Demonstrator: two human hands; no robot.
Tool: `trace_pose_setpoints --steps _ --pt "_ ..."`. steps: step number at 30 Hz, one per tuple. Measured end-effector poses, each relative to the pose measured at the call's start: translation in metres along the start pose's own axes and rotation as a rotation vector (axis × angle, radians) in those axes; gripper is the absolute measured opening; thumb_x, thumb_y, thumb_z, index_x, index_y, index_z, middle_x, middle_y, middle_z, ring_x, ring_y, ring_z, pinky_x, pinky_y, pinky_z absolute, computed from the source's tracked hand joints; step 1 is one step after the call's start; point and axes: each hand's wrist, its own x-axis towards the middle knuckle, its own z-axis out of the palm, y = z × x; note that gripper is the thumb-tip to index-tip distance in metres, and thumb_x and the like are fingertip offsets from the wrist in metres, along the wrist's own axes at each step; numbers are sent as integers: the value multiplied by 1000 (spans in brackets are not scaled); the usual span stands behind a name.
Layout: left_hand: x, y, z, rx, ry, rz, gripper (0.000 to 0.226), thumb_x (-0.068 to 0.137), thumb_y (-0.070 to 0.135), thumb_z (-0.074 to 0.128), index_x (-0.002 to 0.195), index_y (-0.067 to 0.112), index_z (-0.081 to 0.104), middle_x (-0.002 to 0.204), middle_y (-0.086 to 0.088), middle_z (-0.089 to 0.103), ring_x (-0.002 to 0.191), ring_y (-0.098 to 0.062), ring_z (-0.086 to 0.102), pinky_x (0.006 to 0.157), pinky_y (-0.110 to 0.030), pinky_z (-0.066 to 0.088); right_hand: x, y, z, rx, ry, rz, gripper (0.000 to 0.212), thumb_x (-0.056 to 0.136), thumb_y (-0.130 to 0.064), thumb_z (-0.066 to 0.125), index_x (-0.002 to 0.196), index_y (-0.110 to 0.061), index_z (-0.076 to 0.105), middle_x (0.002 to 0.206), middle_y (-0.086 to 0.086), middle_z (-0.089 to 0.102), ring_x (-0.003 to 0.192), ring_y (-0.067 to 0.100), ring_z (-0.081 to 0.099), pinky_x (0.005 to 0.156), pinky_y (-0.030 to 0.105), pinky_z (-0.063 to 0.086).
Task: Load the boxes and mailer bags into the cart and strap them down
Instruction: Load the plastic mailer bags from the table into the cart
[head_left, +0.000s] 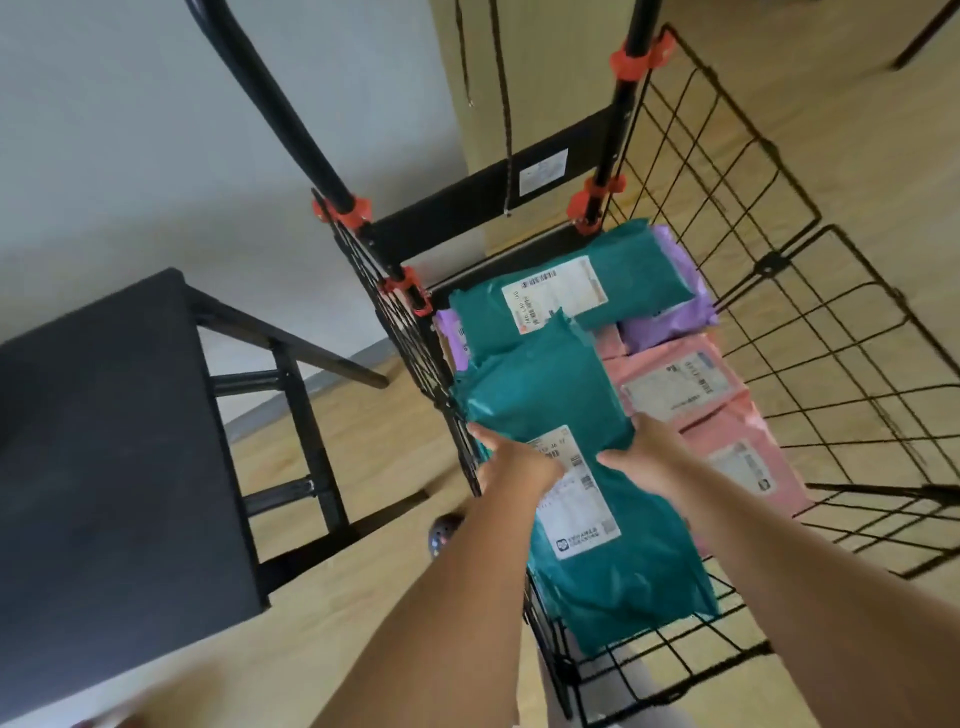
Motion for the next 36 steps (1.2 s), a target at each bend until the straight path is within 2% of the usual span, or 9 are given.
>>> trace_pose_setpoints --steps 5,10,18,21,23,26,28,33,36 --pt "4 -2 9 38 57 20 131 80 13 74 140 30 -41 136 -22 44 76 -19 58 60 -31 51 16 0 21 -44 -83 5 66 87 -27 70 140 -4 39 131 19 58 114 36 58 94 41 50" --pt "11 -7 21 124 26 -24 128 81 19 75 143 30 -37 128 -20 48 103 -24 60 90 -38 54 21 0 40 -130 -124 47 78 87 -33 72 143 -1 27 136 22 52 118 39 56 97 46 48" --pt "5 -9 19 139 15 25 117 85 25 71 148 27 -28 152 -27 23 115 -31 57 93 -40 52 20 -6 38 -163 -79 26 90 80 -32 78 145 -2 23 140 17 49 121 36 54 89 39 50" --pt "-7 -2 11 157 36 56 104 89 10 61 151 25 -21 157 -28 4 122 -35 52 96 -42 51 14 -13 32 -140 -36 -15 82 82 -29 76 144 -4 28 139 15 51 119 34 55 88 38 51" --pt "-16 2 4 178 40 71 96 90 7 57 154 21 -13 159 -24 -2 133 -38 40 101 -45 47 8 -21 25 -140 -17 -53 69 84 -27 73 140 -6 37 133 14 55 107 31 60 72 32 49" --pt "-30 4 -7 213 54 119 84 91 7 56 155 12 2 156 -22 11 135 -38 35 103 -42 44 -2 -34 13 -171 24 -112 43 87 -24 67 125 -9 53 100 6 66 72 20 59 47 24 37" --pt "-42 5 -15 229 72 182 73 91 5 55 152 8 14 152 -20 20 133 -37 37 101 -41 44 -11 -43 5 -210 53 -130 35 89 -24 64 119 -10 56 84 0 61 63 13 54 45 23 33" --pt "-78 13 -40 244 203 400 57 89 2 59 141 7 36 139 -17 35 128 -36 39 98 -43 43 -41 -71 -10 -312 81 -228 47 95 -25 58 138 -8 49 124 14 63 83 22 61 55 25 35" --pt "-91 9 -59 286 272 470 54 90 5 59 140 7 39 138 -16 39 127 -34 39 99 -42 42 -61 -88 -13 -356 150 -298 10 95 -20 56 89 -13 61 85 8 62 78 23 61 55 26 33"
